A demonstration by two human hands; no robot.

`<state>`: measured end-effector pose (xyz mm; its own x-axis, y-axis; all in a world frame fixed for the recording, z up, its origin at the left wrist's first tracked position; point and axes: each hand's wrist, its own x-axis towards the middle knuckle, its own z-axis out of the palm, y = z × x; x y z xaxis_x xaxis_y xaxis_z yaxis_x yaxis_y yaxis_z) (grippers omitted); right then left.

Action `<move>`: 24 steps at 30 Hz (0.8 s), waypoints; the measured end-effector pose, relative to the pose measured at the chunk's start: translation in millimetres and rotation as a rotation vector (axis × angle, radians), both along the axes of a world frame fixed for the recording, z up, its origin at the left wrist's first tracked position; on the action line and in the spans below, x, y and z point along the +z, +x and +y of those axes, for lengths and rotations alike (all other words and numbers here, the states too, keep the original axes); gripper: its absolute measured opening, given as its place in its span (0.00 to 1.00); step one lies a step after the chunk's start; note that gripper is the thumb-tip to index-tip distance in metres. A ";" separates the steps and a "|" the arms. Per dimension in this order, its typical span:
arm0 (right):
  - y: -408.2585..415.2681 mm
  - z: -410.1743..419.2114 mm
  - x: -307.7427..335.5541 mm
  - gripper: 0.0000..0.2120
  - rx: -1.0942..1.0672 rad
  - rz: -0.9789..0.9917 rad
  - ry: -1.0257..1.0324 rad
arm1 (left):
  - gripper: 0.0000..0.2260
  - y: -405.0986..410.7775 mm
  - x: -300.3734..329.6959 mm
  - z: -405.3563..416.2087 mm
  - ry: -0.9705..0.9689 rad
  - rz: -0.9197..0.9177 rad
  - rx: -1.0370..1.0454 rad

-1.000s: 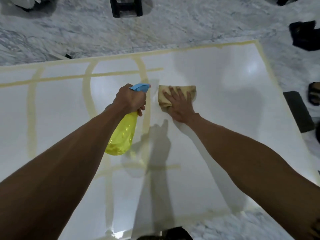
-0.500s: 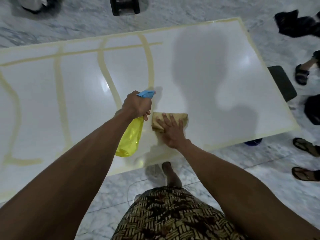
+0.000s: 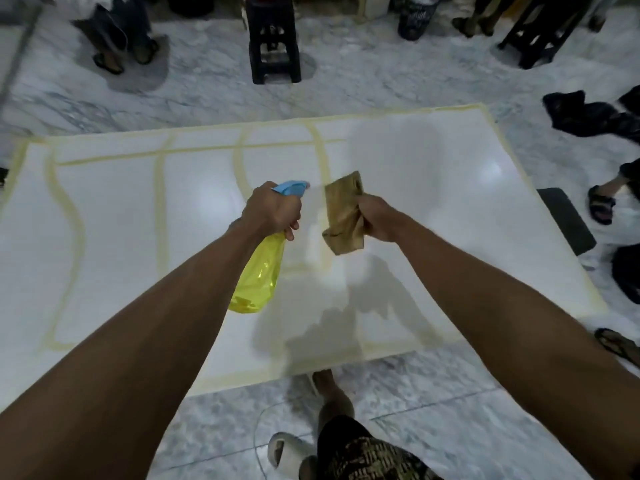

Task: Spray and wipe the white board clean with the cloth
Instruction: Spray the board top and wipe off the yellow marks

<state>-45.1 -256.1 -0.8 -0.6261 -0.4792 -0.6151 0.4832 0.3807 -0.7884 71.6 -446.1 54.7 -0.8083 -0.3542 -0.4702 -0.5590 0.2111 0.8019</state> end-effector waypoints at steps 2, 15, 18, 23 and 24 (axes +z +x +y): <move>-47.5 -27.5 2.8 0.16 0.024 0.212 0.126 | 0.19 -27.5 -3.3 -9.9 0.025 0.021 0.019; -277.6 -160.8 -136.9 0.28 0.897 1.159 0.832 | 0.23 -217.6 -80.6 -111.2 0.017 0.050 0.097; -266.4 -159.0 -163.1 0.28 0.787 1.175 0.822 | 0.18 -221.1 -93.0 -117.9 0.014 0.025 0.122; -244.1 -141.0 -156.4 0.29 0.827 1.166 0.812 | 0.19 -195.6 -99.8 -109.8 0.042 -0.018 0.087; -231.8 -134.7 -158.6 0.29 0.822 1.160 0.815 | 0.19 -189.6 -100.5 -107.5 0.047 -0.023 0.090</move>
<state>-276.9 -390.8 -159.4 -0.6617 -0.7003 -0.2677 -0.7191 0.6939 -0.0375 -118.0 -553.6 -45.8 -0.7632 -0.4022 -0.5057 -0.5920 0.1218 0.7967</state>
